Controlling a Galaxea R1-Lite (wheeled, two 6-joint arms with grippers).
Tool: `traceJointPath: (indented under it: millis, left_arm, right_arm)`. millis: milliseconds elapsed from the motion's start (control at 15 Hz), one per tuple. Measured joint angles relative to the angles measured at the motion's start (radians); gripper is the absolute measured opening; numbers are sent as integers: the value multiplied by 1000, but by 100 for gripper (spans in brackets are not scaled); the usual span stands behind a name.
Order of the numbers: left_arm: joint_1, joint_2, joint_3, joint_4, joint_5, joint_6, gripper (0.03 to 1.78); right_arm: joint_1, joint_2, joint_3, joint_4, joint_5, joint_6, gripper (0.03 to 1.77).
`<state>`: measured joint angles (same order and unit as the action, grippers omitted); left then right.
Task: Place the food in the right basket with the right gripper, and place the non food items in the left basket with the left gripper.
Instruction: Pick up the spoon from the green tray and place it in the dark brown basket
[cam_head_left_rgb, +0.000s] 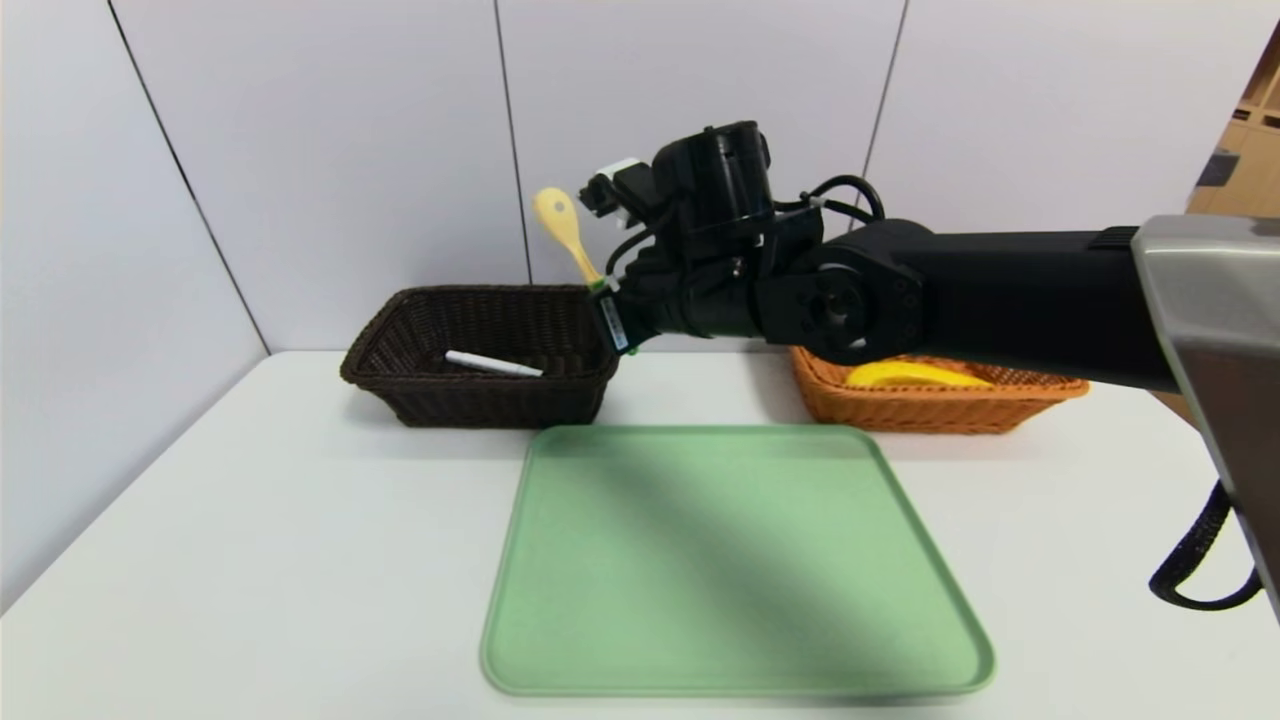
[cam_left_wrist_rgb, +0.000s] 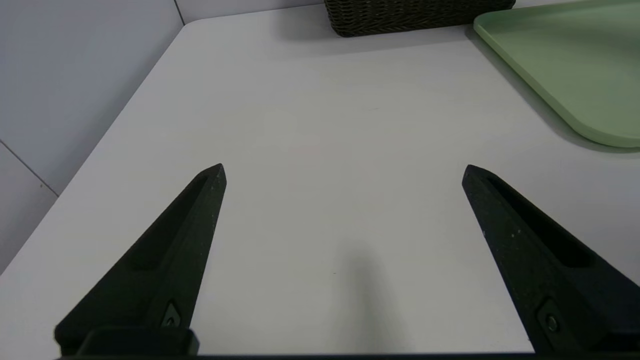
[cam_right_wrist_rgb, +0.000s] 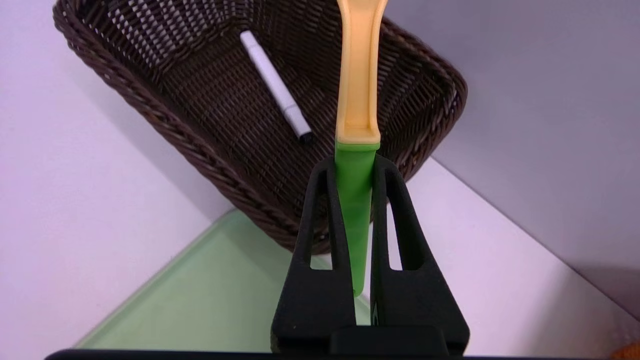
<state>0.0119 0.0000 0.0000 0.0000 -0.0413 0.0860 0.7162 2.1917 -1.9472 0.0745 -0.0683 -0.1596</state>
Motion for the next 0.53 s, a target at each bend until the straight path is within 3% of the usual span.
traceJointPath:
  millis: [533]
  left_arm:
    - [0,0,0,0,0,0,169]
  right_arm:
    - [23,80,0,-211,-2,-8,15]
